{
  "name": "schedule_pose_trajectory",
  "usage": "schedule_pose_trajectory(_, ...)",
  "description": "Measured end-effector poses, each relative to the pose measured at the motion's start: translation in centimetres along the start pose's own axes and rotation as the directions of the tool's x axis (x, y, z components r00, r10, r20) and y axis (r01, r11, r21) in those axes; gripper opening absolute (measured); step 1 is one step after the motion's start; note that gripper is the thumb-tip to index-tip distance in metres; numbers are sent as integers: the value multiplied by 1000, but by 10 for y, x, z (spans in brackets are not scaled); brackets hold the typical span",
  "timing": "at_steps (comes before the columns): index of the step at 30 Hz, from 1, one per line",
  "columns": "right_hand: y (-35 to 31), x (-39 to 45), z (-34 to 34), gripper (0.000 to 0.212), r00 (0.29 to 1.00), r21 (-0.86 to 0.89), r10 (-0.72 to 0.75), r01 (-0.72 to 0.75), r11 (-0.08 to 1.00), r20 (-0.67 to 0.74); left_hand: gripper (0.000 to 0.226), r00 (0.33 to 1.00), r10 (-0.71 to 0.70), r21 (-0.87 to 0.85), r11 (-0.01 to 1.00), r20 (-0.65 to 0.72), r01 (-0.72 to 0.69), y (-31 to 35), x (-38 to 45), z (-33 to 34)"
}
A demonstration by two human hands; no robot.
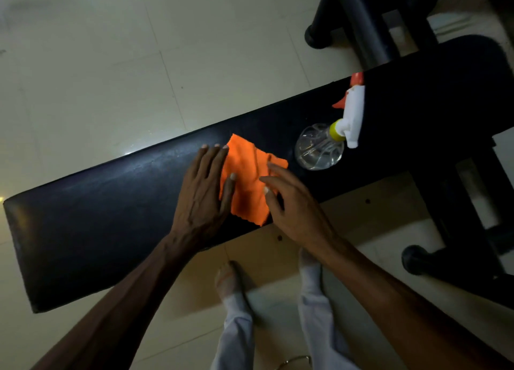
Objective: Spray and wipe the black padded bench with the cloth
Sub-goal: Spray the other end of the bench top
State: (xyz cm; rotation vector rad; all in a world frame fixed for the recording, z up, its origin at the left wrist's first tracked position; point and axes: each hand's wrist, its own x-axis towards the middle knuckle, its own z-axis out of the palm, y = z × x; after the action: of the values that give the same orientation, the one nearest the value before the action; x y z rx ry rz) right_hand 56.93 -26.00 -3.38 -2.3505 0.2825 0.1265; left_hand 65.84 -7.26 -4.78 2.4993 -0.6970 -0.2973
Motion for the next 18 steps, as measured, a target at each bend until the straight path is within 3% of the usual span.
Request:
schedule_pose_trajectory(4, 18, -18, -47, 12, 948, 265, 271, -221, 938, -168, 48, 991, 66, 15, 998, 115, -69, 45, 19, 12)
schedule_pose_trajectory(8, 39, -16, -84, 34, 836, 408, 461, -324, 853, -298, 39, 965, -9, 102, 995, 263, -18, 76, 40, 29)
schedule_pose_trajectory(12, 49, 14, -100, 88, 871, 474, 389, -218, 853, -299, 32, 961, -123, 189, 979, 246, 77, 88, 50, 36)
schedule_pose_trajectory(14, 45, 34, -100, 101, 912, 493, 284, -109, 863, -297, 31, 961, -148, 210, 973, 234, 99, 92, 51, 37)
schedule_pose_trajectory(16, 38, 53, -97, 98, 928, 506, 170, 22, 862, -331, 31, 960, -171, 226, 967, 222, 120, 93, 51, 38)
schedule_pose_trajectory(18, 34, 68, -92, 79, 909, 460, 85, 124, 879, -408, 33, 955, -197, 234, 962, 222, 144, 96, 50, 40)
